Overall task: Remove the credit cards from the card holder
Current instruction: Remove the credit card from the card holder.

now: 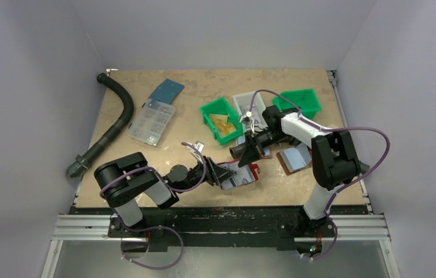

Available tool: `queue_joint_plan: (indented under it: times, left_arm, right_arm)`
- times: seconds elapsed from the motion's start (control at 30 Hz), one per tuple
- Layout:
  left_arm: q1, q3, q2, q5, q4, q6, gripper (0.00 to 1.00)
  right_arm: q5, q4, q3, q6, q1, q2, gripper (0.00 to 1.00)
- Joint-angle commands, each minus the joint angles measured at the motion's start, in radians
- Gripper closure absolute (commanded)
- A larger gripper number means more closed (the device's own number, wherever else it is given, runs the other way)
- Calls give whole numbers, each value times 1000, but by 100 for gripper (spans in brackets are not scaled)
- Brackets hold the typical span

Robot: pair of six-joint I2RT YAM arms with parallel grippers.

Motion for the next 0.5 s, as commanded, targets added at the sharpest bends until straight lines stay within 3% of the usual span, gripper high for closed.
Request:
queue_joint_plan:
  times: [0.0,0.17,0.47]
  left_arm:
    - [-3,25,19,-38,202,45,54]
    - [-5,27,36,-55,214,47,56]
    - [-4,33,55,-55,241,48,74]
  right_arm:
    - [-100,-74,45,-35,3,11,100]
    - [-85,-100,53,-63,1,21,100]
    - [-87,-105,57,-76,2,27,100]
